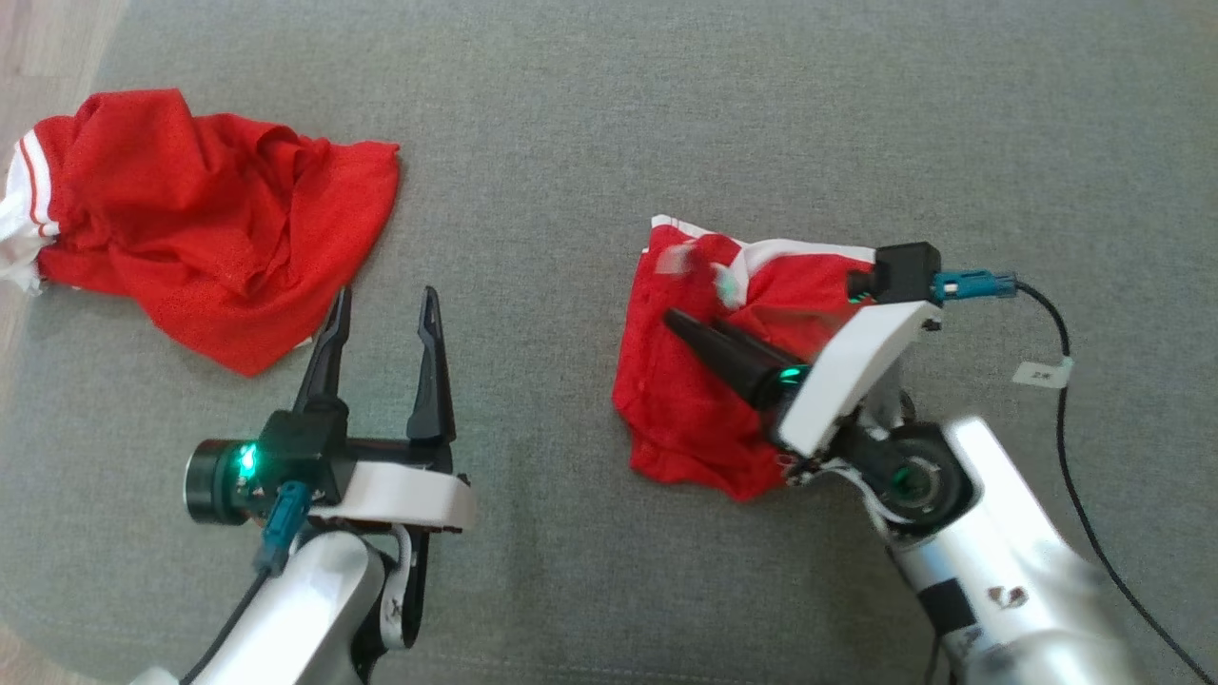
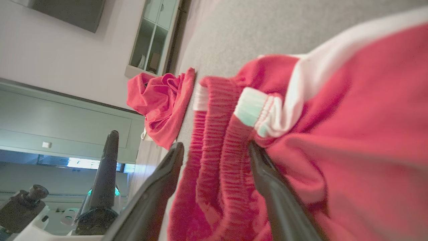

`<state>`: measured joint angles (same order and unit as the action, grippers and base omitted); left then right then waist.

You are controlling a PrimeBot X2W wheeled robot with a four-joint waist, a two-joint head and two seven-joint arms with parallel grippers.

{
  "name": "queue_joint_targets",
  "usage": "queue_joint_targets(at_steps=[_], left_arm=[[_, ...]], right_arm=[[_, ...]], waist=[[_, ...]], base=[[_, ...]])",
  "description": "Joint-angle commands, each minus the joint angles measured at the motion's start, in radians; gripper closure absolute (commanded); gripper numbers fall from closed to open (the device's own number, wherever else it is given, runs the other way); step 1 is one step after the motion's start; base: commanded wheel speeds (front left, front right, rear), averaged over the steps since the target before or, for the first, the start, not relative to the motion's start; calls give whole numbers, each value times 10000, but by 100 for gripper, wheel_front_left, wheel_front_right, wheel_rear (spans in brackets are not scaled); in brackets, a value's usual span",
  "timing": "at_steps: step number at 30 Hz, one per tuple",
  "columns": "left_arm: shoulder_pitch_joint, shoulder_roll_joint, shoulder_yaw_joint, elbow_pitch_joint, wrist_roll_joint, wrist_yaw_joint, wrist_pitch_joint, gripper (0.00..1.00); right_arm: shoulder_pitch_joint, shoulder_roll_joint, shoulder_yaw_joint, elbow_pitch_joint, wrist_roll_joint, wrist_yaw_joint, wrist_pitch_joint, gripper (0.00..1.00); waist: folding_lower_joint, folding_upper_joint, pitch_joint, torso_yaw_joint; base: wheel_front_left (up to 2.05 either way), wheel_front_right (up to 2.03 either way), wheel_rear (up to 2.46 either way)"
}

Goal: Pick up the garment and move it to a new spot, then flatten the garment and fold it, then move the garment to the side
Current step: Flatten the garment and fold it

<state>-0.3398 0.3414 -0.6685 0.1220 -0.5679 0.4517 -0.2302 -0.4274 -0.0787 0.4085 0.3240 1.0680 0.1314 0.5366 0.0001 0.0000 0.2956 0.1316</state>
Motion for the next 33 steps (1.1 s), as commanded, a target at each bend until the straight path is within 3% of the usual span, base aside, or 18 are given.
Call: queue_joint_targets(at_steps=[1, 5, 8, 11, 14, 22, 27, 33], left_arm=[[-377, 153, 414, -228, -80, -17, -114, 0], [-428, 117, 483, -143, -72, -67, -168, 0], [-460, 102, 538, -83, -59, -88, -198, 0], [-427, 115, 598, -48, -46, -74, -221, 0], [-332, 170, 664, -54, -28, -9, -236, 0], [-133, 500, 875, -202, 57, 174, -256, 0], [-3, 726, 954, -315, 135, 295, -257, 0], [290, 1052, 900, -504, 285, 489, -136, 0]], right_arm=[[-325, 29, 346, -470, -227, -7, -370, 0], [-549, -574, 1665, -1294, -1088, -7, -2077, 0], [-803, -1346, 2578, -1770, -2403, -7, -3888, 0], [-874, -1885, 2500, -1706, -3893, -7, -5847, 0], [-669, -2123, 1598, -1440, -5360, -7, -7065, 0], [1058, -1916, -1940, -2254, -7267, -7, -7594, 0], [2142, -1657, -3197, -3130, -7640, -7, -7223, 0], [3270, -1112, -3776, -4266, -7813, -7, -6512, 0]], waist=[[-1, 0, 20, -5], [-1, 0, 76, -99], [-1, 0, 71, -232], [-1, 0, 13, -407], [-1, 0, -87, -613], [-1, 0, -291, -1088], [-1, 0, -413, -1270], [-1, 0, -748, -1462]], base=[[0, 0, 0], [0, 0, 0], [0, 0, 0], [0, 0, 0], [0, 0, 0], [0, 0, 0], [0, 0, 0], [0, 0, 0]])
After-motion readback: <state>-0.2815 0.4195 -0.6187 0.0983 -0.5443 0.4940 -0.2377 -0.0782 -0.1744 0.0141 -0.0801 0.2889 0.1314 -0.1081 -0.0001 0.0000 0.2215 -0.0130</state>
